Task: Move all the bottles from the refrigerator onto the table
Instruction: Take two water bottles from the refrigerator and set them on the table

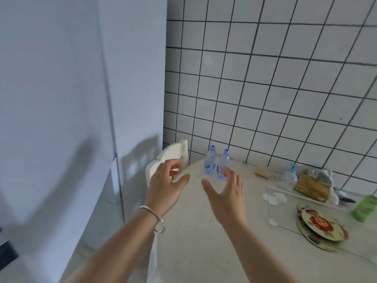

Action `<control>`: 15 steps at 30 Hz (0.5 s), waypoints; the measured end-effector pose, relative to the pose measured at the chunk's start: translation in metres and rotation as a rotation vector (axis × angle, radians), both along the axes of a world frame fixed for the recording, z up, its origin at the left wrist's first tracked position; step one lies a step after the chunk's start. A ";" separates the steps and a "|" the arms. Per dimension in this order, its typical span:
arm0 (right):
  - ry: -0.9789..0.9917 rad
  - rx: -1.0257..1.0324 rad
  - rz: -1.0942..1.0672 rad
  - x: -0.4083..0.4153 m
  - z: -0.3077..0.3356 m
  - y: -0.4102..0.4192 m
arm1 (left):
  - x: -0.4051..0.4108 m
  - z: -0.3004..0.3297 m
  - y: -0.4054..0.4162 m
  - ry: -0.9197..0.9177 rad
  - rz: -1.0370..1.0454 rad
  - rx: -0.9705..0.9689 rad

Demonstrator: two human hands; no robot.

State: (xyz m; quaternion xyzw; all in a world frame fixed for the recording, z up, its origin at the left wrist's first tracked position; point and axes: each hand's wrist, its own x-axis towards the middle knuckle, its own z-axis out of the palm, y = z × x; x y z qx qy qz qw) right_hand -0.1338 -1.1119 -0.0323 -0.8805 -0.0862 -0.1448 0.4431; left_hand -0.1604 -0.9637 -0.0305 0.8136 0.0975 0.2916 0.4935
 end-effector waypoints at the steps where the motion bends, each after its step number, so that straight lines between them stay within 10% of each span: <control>1: 0.002 -0.001 0.004 -0.015 0.003 0.005 | -0.016 0.003 0.002 -0.005 -0.010 -0.009; 15: -0.042 0.117 0.052 -0.239 0.010 0.115 | -0.247 0.011 0.098 -0.100 -0.153 -0.039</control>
